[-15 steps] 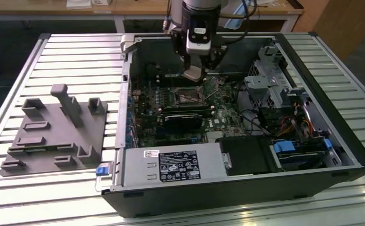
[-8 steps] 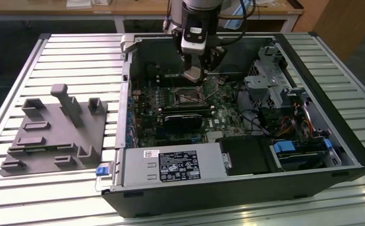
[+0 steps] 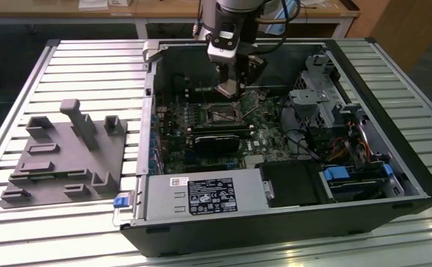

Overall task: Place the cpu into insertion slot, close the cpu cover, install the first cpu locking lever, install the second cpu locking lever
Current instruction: 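Place the cpu into insertion slot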

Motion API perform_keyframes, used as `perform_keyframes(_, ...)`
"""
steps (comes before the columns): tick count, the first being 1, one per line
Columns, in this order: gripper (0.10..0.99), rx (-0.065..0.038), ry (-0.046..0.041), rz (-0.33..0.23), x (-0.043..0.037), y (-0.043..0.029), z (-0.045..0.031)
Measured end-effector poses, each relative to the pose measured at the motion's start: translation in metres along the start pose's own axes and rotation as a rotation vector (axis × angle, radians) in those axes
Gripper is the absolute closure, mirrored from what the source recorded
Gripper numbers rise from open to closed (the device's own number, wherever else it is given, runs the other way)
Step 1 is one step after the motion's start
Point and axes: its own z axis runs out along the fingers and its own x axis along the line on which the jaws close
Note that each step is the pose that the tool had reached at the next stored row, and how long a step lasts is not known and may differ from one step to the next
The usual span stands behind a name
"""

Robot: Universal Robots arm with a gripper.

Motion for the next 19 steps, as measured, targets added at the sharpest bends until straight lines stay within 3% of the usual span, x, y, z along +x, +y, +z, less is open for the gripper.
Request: perform_keyframes(19,0.545,0.018,-0.0293,0.29,0.0001,0.0,0.0018)
